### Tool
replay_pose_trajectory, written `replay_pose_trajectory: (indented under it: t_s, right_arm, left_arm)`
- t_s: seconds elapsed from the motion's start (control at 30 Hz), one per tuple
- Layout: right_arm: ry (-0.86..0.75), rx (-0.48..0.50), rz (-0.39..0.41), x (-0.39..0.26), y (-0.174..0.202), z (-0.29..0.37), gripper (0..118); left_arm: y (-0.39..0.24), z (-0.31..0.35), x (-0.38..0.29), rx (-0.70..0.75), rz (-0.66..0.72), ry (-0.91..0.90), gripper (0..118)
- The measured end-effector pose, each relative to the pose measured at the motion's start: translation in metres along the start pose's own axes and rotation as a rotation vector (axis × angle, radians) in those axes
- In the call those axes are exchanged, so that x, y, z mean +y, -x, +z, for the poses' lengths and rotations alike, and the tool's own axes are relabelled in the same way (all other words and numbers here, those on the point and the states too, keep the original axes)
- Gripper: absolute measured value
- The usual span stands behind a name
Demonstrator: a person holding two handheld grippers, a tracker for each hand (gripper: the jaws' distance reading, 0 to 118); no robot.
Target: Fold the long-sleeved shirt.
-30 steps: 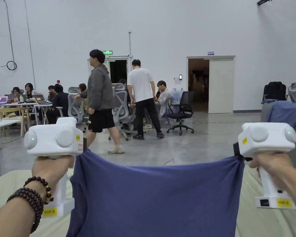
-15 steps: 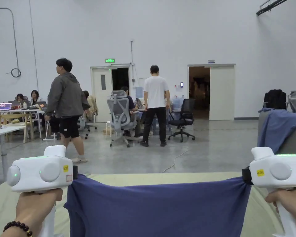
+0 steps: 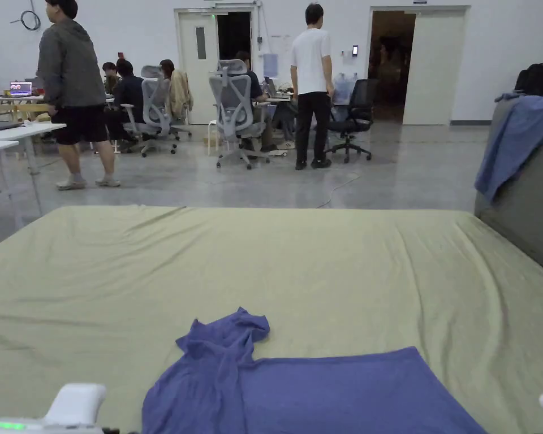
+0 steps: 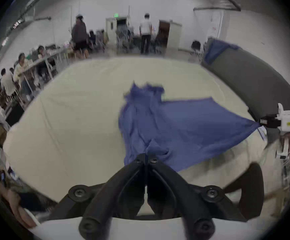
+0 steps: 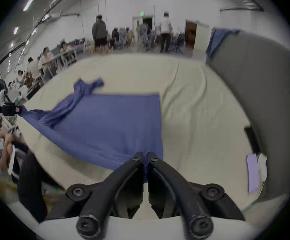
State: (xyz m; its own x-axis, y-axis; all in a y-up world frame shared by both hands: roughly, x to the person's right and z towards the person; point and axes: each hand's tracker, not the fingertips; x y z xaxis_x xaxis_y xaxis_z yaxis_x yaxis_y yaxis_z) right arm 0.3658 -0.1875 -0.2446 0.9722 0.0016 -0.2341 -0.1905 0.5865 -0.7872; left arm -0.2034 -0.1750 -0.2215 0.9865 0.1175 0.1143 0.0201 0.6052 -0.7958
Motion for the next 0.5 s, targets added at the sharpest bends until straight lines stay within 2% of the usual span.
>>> replay_pose_trajectory:
  t_s: [0.1, 0.17, 0.23, 0.27, 0.3, 0.33, 0.37, 0.4, 0.43, 0.47, 0.5]
  right_arm:
    - [0.170, 0.041, 0.027, -0.031, -0.002, -0.035, 0]
    - [0.243, 0.025, 0.075, -0.041, 0.004, -0.053, 0]
    - [0.283, -0.004, 0.116, -0.045, 0.005, -0.068, 0]
    - [0.280, -0.001, 0.104, -0.044, 0.005, -0.072, 0]
    - [0.288, 0.004, 0.087, -0.042, 0.004, -0.073, 4]
    - [0.285, -0.002, 0.069, -0.041, 0.004, -0.068, 18]
    - [0.274, -0.013, 0.051, -0.037, 0.004, -0.062, 59]
    - [0.258, -0.023, 0.049, -0.032, 0.004, -0.053, 92]
    - [0.220, -0.041, 0.063, -0.024, 0.005, -0.045, 107]
    - [0.178, -0.051, 0.073, -0.015, 0.005, -0.035, 107]
    - [0.113, -0.063, 0.083, -0.005, 0.006, -0.024, 107]
  left_arm:
    - [-0.004, -0.028, -0.032, -0.015, -0.029, 0.176, 0]
    - [-0.007, -0.043, -0.040, 0.000, -0.056, 0.247, 0]
    - [-0.007, -0.049, -0.042, 0.002, -0.050, 0.227, 0]
    - [-0.005, -0.050, -0.039, -0.006, -0.038, 0.235, 0]
    - [-0.003, -0.048, -0.037, -0.018, -0.015, 0.226, 11]
    - [-0.001, -0.044, -0.034, -0.017, -0.003, 0.202, 47]
    - [0.002, -0.037, -0.032, -0.021, -0.009, 0.168, 100]
    - [0.002, -0.028, -0.026, -0.023, -0.022, 0.138, 118]
    - [0.004, -0.019, -0.018, -0.023, -0.034, 0.105, 114]
    - [0.005, -0.008, -0.008, -0.058, -0.040, 0.003, 113]
    - [0.004, 0.004, 0.000, -0.035, -0.038, 0.020, 113]
